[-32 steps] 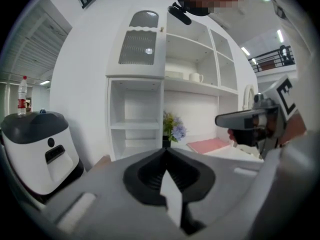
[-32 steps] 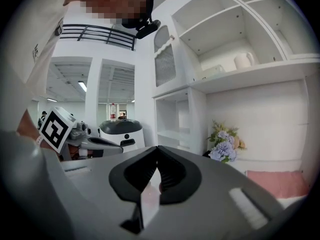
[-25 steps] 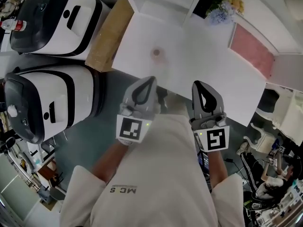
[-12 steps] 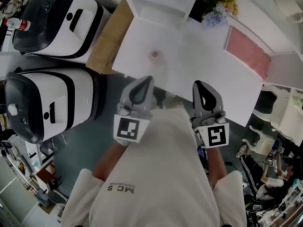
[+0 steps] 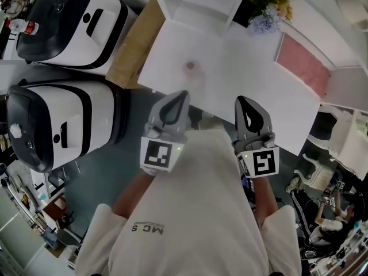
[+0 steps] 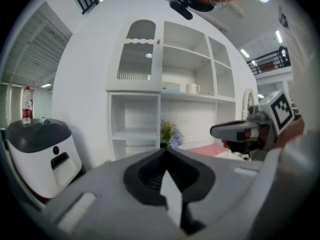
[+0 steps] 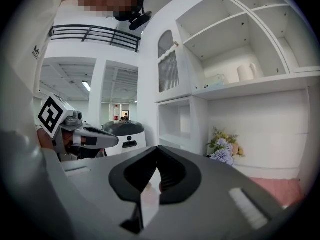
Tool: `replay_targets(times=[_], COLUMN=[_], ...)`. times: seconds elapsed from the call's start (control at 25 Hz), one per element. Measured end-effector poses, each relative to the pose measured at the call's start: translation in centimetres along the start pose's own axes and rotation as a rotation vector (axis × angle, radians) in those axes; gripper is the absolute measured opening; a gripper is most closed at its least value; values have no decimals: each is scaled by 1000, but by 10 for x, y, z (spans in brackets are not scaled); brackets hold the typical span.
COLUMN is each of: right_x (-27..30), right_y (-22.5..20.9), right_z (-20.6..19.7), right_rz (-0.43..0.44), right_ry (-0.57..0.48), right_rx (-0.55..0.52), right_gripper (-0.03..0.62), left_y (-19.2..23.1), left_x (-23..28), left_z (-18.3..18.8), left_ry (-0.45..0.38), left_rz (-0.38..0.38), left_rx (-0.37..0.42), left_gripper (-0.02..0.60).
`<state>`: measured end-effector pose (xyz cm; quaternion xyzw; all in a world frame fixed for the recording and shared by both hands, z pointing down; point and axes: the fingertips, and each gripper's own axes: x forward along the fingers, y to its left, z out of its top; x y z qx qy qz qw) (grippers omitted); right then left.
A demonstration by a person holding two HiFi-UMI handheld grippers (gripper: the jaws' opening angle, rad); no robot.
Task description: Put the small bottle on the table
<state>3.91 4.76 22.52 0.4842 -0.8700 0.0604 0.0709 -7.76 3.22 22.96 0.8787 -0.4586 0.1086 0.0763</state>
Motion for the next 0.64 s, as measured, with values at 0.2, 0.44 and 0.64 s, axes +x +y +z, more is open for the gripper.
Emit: replay_targets(times=[0.2, 0.44, 0.64], right_x=[-2, -5, -10], right_y=[0, -3, -4], right_z=[-1, -4, -7], right_rz=[6, 8, 4], right_ry=[4, 2, 3], right_rx=[5, 6, 9], right_gripper=[0, 0, 0], left_y=[-4, -9, -13], left_x=[1, 1, 2], left_z=[-1, -5, -9], left_ry=[5, 11, 20], left_rz=[-3, -5, -6], left_rx=[5, 2, 4], left_gripper=[0, 0, 0])
